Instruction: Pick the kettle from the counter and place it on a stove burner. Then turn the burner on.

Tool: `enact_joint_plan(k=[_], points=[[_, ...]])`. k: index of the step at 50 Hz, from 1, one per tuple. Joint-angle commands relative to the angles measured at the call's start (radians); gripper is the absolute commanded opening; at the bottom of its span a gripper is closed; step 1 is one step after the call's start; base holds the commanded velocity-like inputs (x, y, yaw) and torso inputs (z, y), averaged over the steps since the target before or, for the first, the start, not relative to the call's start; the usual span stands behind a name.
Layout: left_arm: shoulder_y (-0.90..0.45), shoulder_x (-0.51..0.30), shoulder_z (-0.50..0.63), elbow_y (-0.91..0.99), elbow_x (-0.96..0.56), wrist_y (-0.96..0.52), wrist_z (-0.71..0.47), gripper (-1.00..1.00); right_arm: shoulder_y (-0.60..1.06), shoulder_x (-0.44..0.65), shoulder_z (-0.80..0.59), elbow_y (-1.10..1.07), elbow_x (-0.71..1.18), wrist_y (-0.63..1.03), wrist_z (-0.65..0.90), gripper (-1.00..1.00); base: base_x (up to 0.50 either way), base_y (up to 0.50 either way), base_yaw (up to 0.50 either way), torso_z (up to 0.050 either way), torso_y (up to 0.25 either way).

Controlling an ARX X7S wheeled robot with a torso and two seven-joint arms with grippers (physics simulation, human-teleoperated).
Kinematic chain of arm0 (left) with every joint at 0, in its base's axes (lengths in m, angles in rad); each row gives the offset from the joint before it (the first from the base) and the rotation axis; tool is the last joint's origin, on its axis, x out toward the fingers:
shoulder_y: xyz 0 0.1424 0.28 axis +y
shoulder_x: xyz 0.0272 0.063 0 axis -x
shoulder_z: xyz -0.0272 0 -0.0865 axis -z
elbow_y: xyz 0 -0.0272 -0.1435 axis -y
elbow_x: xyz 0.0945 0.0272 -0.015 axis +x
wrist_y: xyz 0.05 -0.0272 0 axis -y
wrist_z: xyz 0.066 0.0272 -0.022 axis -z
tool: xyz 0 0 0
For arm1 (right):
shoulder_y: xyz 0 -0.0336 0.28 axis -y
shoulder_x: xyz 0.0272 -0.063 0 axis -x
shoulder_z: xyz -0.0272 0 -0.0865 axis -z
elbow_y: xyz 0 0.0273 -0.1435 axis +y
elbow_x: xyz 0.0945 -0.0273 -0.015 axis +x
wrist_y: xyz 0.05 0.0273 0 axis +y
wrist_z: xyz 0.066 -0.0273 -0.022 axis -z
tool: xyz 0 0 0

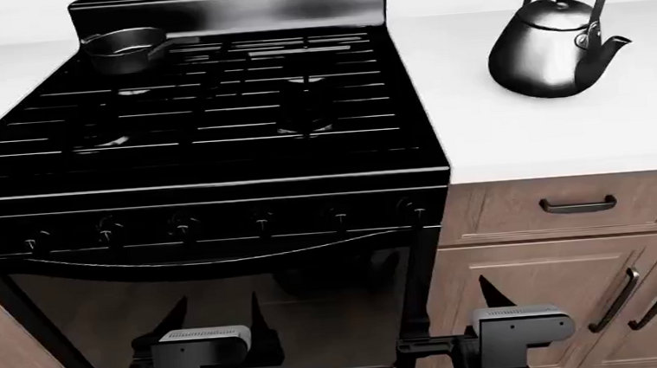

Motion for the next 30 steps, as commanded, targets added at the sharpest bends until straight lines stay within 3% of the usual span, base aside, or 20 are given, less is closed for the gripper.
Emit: enact_joint_plan(k=[1, 6, 11, 16, 24, 30], points=[[0.004, -0.016, 0.020, 0.005, -0.024, 0.004, -0.011, 1.00, -0.003, 0.013, -0.019, -0.020, 0.010, 0.029, 0.032, 1.00, 0.00, 0.00, 0.00, 0.000, 0.000], [0.015, -0.034, 0.046, 0.015, -0.042, 0.024, -0.027, 1.00, -0.026, 0.038, -0.047, -0.049, 0.024, 0.016, 0.043, 1.00, 0.00, 0.00, 0.00, 0.000, 0.000], [0.023, -0.052, 0.068, 0.028, -0.042, 0.058, -0.031, 1.00, -0.047, 0.052, -0.065, -0.078, 0.028, -0.008, 0.053, 1.00, 0.00, 0.00, 0.00, 0.045, 0.000], [0.015, -0.082, 0.080, 0.252, -0.056, -0.075, -0.024, 1.00, -0.031, 0.075, -0.070, -0.333, 0.102, 0.186, 0.034, 1.00, 0.00, 0.00, 0.00, 0.050, 0.000], [-0.155, -0.123, 0.048, 0.577, -0.098, -0.378, -0.054, 1.00, 0.185, 0.096, -0.042, -0.722, 0.221, 0.603, 0.062, 1.00, 0.00, 0.00, 0.00, 0.050, 0.000], [-0.181, -0.149, 0.053, 0.650, -0.081, -0.436, -0.069, 1.00, 0.215, 0.114, -0.022, -0.852, 0.265, 0.694, 0.080, 1.00, 0.00, 0.00, 0.00, 0.050, 0.000]])
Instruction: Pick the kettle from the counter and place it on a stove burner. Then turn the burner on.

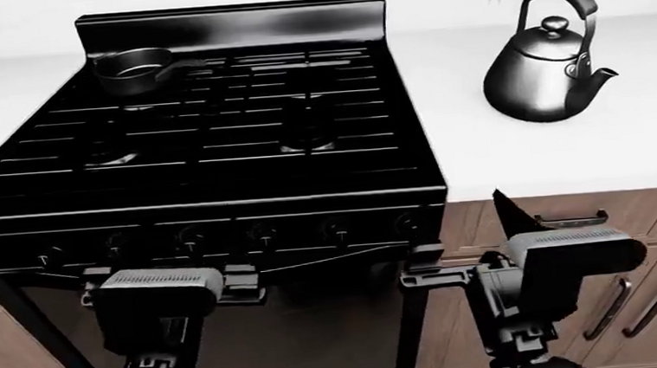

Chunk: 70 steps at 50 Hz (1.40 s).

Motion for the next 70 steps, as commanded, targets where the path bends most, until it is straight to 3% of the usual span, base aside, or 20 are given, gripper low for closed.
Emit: enact_joint_plan(k=[1, 15, 21, 46, 63, 66, 68, 70], points=[[-0.081, -0.054, 0.006, 0.243, 0.005, -0.185, -0.028, 1.00, 0.097, 0.034, 0.026, -0.314, 0.106, 0.262, 0.022, 1.00, 0.00, 0.00, 0.00, 0.050, 0.000], [-0.045, -0.098, 0.008, 0.513, 0.022, -0.327, -0.062, 1.00, 0.035, 0.071, 0.123, -0.495, 0.238, 0.255, 0.033, 1.00, 0.16, -0.37, 0.00, 0.029, 0.000], [-0.054, -0.116, 0.047, 0.525, 0.081, -0.357, -0.089, 1.00, 0.018, 0.145, 0.095, -0.497, 0.299, 0.183, 0.107, 1.00, 0.34, -0.48, 0.00, 0.000, 0.000], [-0.054, -0.128, 0.048, 0.568, 0.049, -0.388, -0.088, 1.00, -0.008, 0.350, -0.050, -0.495, 0.352, -0.018, 0.310, 1.00, 0.41, -0.38, 0.00, 0.000, 0.000], [-0.054, -0.134, 0.044, 0.565, 0.026, -0.381, -0.094, 1.00, -0.001, 0.396, -0.077, -0.490, 0.388, -0.054, 0.361, 1.00, 0.50, -0.20, 0.00, 0.000, 0.001], [-0.054, -0.134, 0.046, 0.560, 0.022, -0.376, -0.095, 1.00, 0.128, 0.630, -0.221, -0.499, 0.546, -0.077, 0.613, 1.00, 0.00, 0.00, 0.00, 0.000, 0.000], [-0.054, -0.135, 0.053, 0.557, 0.023, -0.373, -0.096, 1.00, 0.310, 0.827, -0.406, -0.499, 0.706, -0.148, 0.777, 1.00, 0.00, 0.00, 0.00, 0.000, 0.000], [-0.055, -0.136, 0.061, 0.553, 0.024, -0.371, -0.097, 1.00, 0.535, 0.934, -0.554, -0.499, 0.908, -0.138, 0.866, 1.00, 0.00, 0.00, 0.00, 0.000, 0.000]])
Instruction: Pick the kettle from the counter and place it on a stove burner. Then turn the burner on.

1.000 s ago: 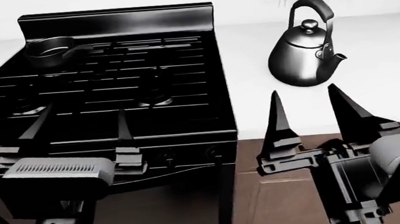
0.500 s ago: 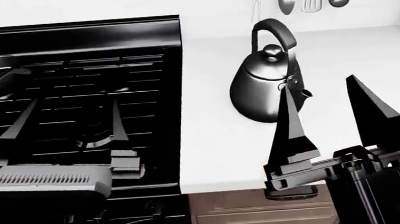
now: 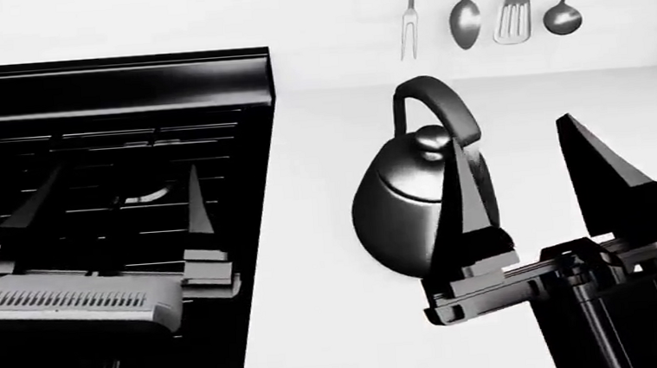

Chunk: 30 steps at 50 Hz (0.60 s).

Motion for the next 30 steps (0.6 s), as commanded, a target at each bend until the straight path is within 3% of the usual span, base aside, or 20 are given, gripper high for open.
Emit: enact_joint_plan(k=[1, 5, 10, 23, 30], points=[[-0.001, -0.005, 0.016, -0.009, -0.006, 0.007, -0.004, 1.00, 0.545, 0.445, -0.423, -0.009, 0.533, -0.046, 0.408, 1.00, 0.00, 0.00, 0.00, 0.000, 0.000], [-0.003, -0.007, 0.023, -0.004, -0.005, 0.000, -0.008, 1.00, 0.872, 0.449, -0.446, 0.049, 0.920, 0.118, 0.461, 1.00, 0.00, 0.00, 0.00, 0.000, 0.000], [-0.002, -0.008, 0.012, 0.006, -0.015, -0.006, -0.010, 1.00, 1.142, 0.401, -0.487, 0.195, 1.189, 0.273, 0.477, 1.00, 0.00, 0.00, 0.00, 0.000, 0.000], [-0.003, -0.013, -0.018, 0.028, -0.052, -0.019, -0.015, 1.00, 1.450, 0.320, -0.602, 0.523, 1.394, 0.526, 0.543, 1.00, 0.00, 0.00, 0.00, 0.000, 0.000], [-0.003, -0.019, -0.026, 0.037, -0.071, -0.023, -0.022, 1.00, 1.473, 0.277, -0.653, 0.642, 1.435, 0.584, 0.509, 1.00, 0.00, 0.00, 0.00, 0.000, 0.000]])
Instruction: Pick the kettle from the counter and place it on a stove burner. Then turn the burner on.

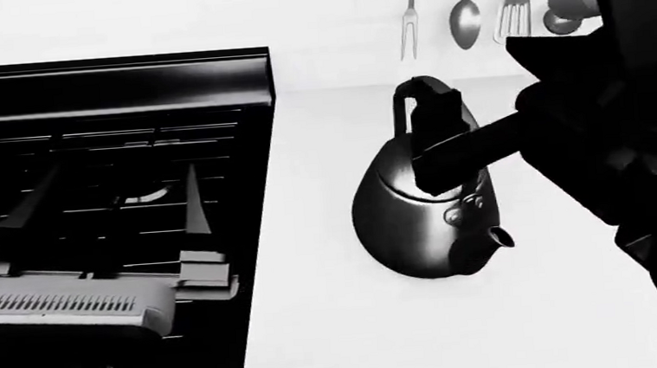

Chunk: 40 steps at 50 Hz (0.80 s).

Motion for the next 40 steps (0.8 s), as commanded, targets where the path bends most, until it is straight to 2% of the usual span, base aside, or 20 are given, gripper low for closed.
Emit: enact_joint_plan(k=[1, 40], points=[[0.000, -0.008, -0.016, 0.017, -0.030, -0.009, -0.009, 1.00, 0.171, -0.045, -0.102, 0.221, 0.160, 0.140, -0.001, 1.00, 0.00, 0.00, 0.00, 0.000, 0.000], [-0.006, -0.078, 0.004, 0.015, -0.107, 0.009, -0.098, 1.00, 0.003, -0.129, -0.171, 0.355, -0.009, 0.103, -0.160, 1.00, 0.00, 0.00, 0.00, 0.000, 0.000]])
